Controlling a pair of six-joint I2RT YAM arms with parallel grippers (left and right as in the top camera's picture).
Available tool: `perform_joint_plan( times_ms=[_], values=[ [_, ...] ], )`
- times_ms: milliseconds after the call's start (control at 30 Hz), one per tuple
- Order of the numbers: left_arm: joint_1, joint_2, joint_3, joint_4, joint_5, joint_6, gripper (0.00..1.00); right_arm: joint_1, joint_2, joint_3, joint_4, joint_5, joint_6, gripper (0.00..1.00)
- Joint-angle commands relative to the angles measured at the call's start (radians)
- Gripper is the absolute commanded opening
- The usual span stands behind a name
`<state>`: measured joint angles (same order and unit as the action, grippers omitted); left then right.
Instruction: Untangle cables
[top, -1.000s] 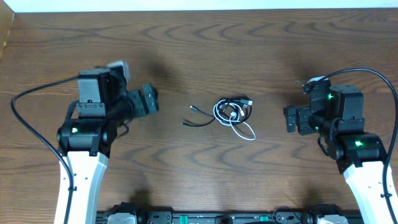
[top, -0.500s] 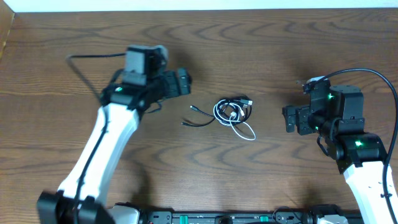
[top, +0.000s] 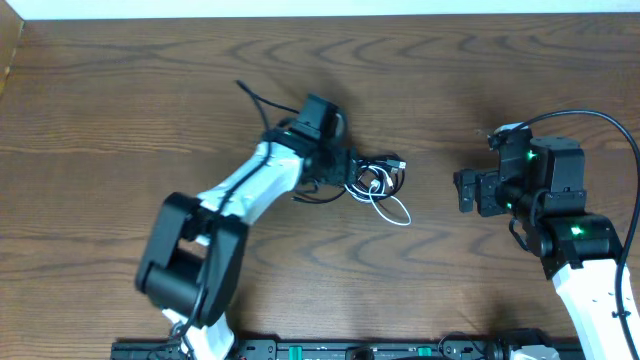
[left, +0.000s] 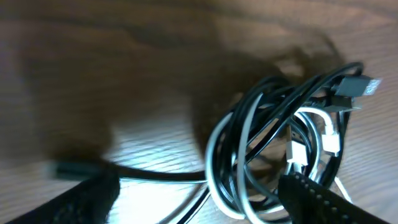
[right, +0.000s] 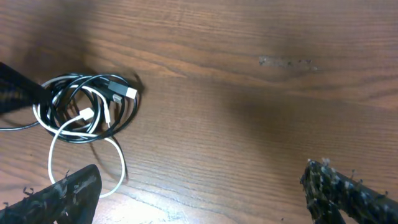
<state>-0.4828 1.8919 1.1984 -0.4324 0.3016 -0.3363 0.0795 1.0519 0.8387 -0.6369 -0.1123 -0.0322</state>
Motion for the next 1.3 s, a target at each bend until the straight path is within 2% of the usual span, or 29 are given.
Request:
perform_joint_plan(
  times_ms=[0,100,267,467,633,667,767,967,1167,1267],
  values=[
    [-0.035,0.037,0.018,0.013,-0.01,0.009,0.81,-0.007,0.0,0.021,-0.006,-0.006,0.018,0.99],
    [-0.062,0.063,0.017,0.021,-0.01,0.009,0.71,-0.007,0.0,0.021,-0.007,-0.007,0.018,0.99],
    [-0.086,0.068,0.017,0.023,-0.01,0.009,0.4,-0.007,0.0,0.021,-0.01,-0.006,0.018,0.99],
    [-0.086,0.043,0.017,0.02,0.03,0.009,0.27,-0.007,0.0,0.02,-0.01,-0.05,0.019,0.99],
    [-0.086,-0.014,0.017,0.015,0.147,0.009,0.19,-0.006,0.026,0.016,-0.01,-0.184,0.018,0.99],
    [-0.086,-0.019,0.017,0.013,0.174,0.009,0.08,-0.006,0.038,0.016,-0.01,-0.211,0.018,0.99],
    [-0.086,-0.026,0.017,-0.017,0.253,0.01,0.08,-0.006,0.089,0.016,-0.006,-0.272,0.017,0.99],
    [-0.086,-0.026,0.015,-0.101,0.256,0.055,0.08,0.006,0.239,0.016,0.019,-0.292,0.01,0.99],
    [-0.086,-0.026,0.014,-0.128,0.256,0.055,0.08,0.033,0.394,0.016,0.046,-0.516,-0.155,0.95],
    [-0.086,-0.026,0.013,-0.143,0.256,0.056,0.08,0.048,0.457,0.016,0.059,-0.55,-0.213,0.91]
  ],
)
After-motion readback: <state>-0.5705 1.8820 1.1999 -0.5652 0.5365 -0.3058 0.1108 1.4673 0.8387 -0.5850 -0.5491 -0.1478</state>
